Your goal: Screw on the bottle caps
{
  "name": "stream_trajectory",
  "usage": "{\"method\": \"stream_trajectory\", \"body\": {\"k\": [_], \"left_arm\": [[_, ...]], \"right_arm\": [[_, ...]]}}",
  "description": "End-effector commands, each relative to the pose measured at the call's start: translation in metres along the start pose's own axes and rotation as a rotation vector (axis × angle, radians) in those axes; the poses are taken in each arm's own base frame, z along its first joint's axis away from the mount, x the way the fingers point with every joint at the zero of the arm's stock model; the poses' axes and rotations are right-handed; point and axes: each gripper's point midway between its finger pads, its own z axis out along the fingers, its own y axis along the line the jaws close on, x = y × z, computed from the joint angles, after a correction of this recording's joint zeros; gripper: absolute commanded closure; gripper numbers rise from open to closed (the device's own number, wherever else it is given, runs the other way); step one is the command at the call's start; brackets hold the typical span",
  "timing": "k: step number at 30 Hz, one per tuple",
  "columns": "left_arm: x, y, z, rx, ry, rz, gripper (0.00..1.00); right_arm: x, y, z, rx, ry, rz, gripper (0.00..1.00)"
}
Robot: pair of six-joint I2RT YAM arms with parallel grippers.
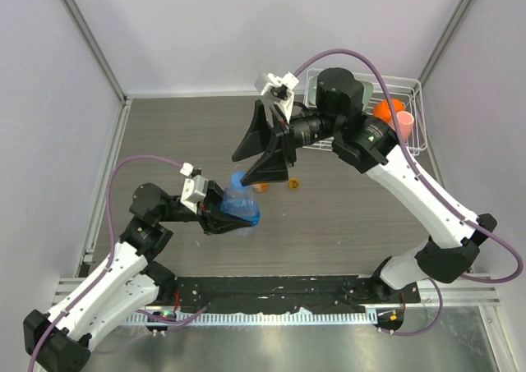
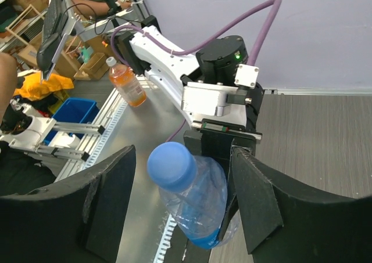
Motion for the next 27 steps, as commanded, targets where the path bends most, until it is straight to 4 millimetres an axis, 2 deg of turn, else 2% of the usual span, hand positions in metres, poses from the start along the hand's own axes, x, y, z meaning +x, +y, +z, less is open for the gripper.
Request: {"method": "stream_trajectory", "body": {"k": [1, 5, 10, 17, 27], "left_arm": [[-0.025, 0.001, 0.002, -0.015, -0.057, 0.056, 0.88], [-0.031, 0.012, 0.002, -0.080, -0.092, 0.044, 0.92], [-0.033, 0.014, 0.003, -0.090, -0.102, 0.025, 0.93], [-0.035, 0.019, 0.002, -0.123, -0.114, 0.005, 0.93], [-0.043, 0.028, 0.000, -0.174, -0.142, -0.013, 0.95]], "right_arm": [[-0.020, 0.030, -0.007, -0.084, -0.063, -0.091, 0.29], [-0.018, 0.030, -0.006, -0.092, -0.074, -0.087, 0.32], [-0.021, 0.032, -0.006, -0.094, -0.094, -0.102, 0.36], [-0.020, 0.033, -0.003, -0.096, -0.099, -0.100, 0.47], [-0.004, 0.013, 0.001, 0.019, -0.044, -0.097, 0.56]]}}
